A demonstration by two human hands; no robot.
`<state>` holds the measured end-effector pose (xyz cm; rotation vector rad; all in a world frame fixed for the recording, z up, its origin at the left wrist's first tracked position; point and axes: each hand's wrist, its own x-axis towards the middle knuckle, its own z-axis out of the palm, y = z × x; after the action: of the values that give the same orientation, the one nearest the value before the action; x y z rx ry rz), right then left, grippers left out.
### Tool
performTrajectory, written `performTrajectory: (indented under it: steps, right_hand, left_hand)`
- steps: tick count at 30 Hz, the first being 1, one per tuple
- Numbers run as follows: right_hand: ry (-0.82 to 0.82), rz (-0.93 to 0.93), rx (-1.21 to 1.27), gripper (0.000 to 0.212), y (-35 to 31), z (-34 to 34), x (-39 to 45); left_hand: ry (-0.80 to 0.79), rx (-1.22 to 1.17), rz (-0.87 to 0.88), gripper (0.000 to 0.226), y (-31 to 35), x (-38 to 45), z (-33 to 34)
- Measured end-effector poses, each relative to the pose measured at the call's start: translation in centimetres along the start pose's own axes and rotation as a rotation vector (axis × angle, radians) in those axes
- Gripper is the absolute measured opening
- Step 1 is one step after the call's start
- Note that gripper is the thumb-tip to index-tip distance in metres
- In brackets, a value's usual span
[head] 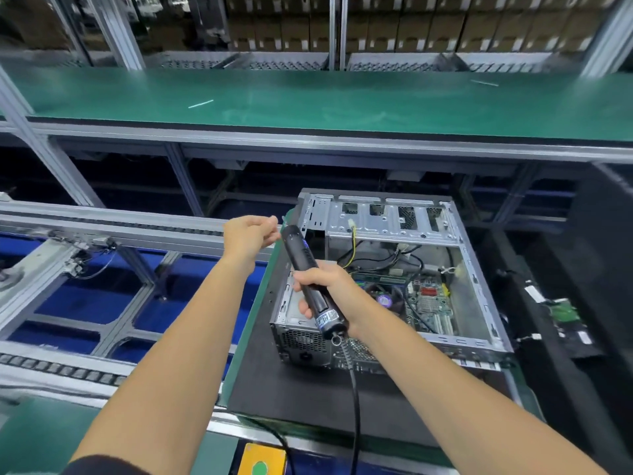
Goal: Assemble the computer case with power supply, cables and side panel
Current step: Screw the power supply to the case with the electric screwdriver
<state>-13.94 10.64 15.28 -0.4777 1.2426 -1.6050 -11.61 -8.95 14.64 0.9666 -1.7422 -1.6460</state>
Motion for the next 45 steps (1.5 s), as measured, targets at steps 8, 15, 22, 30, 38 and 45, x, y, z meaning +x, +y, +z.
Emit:
performTrajectory:
  steps: [8, 15, 22, 30, 38, 45]
  right_hand:
    - [-0.047, 0.031, -0.007, 0.023, 0.5, -1.1, -0.7]
    - [-0.064, 0.049, -0.025, 0.025, 0.8, -1.9, -0.6]
    - [-0.068, 0.050, -0.032, 0.024, 1.1, -2.7, -0.5]
    - [-0.078, 0.028, -0.039, 0.023, 0.9, -3.5, -0.7]
    - [-0.048, 0.011, -0.031, 0.028, 0.8, -3.8, -0.7]
    - [-0.012, -0.001, -0.012, 0.030, 1.4, -4.0, -1.0]
  left_hand:
    - [-0.087, -0.059, -0.022, 0.019, -1.3, 0.7, 0.9]
    - [-0.201, -0.038, -0.015, 0.027, -1.7, 1.1, 0.9]
    - [-0.220, -0.067, -0.054, 0.016, -1.9, 1.1, 1.1]
    - [-0.269, -0.138, -0.108, 0.007, -1.2, 1.3, 1.4]
    - [-0.299, -0.429, -0.380, 0.012, -0.8, 0.6, 2.6]
    - [-0.352, -0.253, -0.292, 0.016, -0.2, 0.0, 3.3]
